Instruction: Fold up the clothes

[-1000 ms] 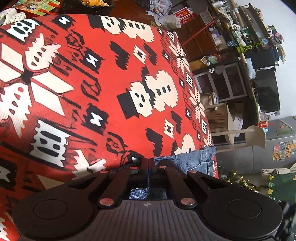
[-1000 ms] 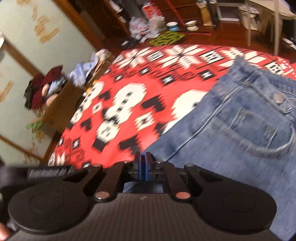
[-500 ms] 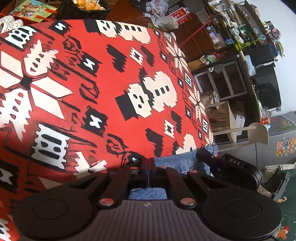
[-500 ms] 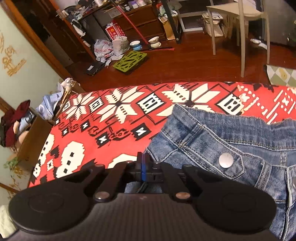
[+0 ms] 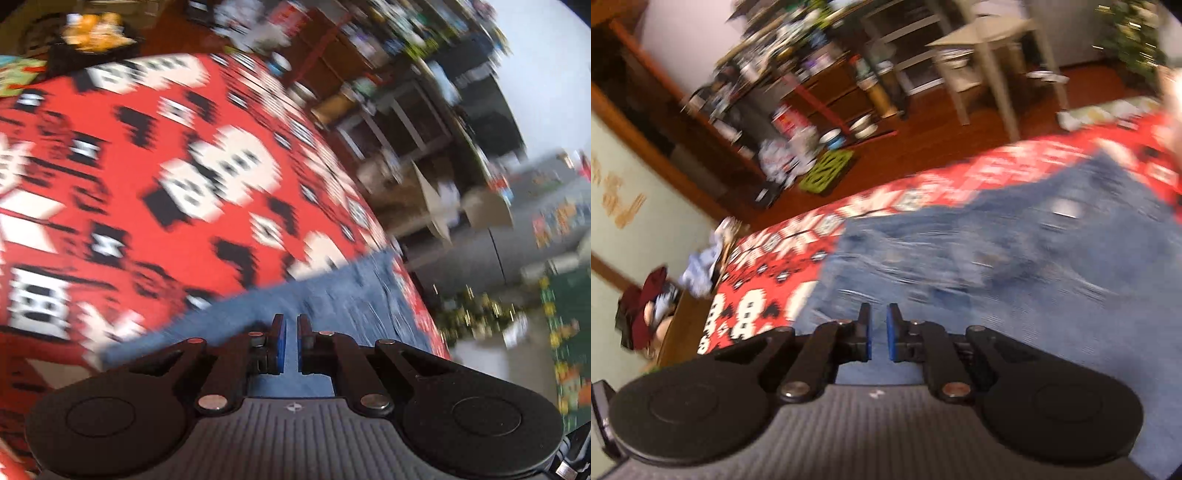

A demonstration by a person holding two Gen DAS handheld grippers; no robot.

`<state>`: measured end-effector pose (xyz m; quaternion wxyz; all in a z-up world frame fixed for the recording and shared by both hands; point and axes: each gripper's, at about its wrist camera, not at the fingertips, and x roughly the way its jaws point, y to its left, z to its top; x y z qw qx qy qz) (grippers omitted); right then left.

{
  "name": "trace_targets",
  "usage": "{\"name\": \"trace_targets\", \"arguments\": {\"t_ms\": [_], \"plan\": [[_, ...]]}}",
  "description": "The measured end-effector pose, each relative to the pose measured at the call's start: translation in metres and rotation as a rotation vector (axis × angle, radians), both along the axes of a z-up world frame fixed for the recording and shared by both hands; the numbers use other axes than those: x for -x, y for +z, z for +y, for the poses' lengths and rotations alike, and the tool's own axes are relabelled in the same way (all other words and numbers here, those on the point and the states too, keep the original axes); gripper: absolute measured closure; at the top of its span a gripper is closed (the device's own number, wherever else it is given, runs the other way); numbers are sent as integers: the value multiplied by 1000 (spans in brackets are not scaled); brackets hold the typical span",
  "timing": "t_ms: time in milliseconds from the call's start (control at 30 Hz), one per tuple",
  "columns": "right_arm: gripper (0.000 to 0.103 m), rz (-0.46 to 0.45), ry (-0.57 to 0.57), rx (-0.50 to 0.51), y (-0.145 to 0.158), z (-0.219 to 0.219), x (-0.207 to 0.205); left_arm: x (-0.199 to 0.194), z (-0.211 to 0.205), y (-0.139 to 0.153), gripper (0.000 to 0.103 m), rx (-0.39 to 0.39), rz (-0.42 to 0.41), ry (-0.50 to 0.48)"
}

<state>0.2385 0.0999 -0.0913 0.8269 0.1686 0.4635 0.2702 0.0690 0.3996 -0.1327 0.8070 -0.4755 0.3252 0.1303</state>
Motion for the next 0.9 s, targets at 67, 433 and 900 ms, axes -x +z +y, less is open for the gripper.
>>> {"name": "trace_targets", "arguments": {"t_ms": [67, 433, 900], "plan": [[93, -4, -47, 22, 0, -32, 11, -8, -13, 1, 99, -7, -19, -78], [92, -39, -271, 169, -7, -180, 55, -24, -75, 4, 99, -80, -114, -336], [102, 113, -465, 101, -67, -262, 31, -34, -106, -7, 99, -236, -74, -418]]}}
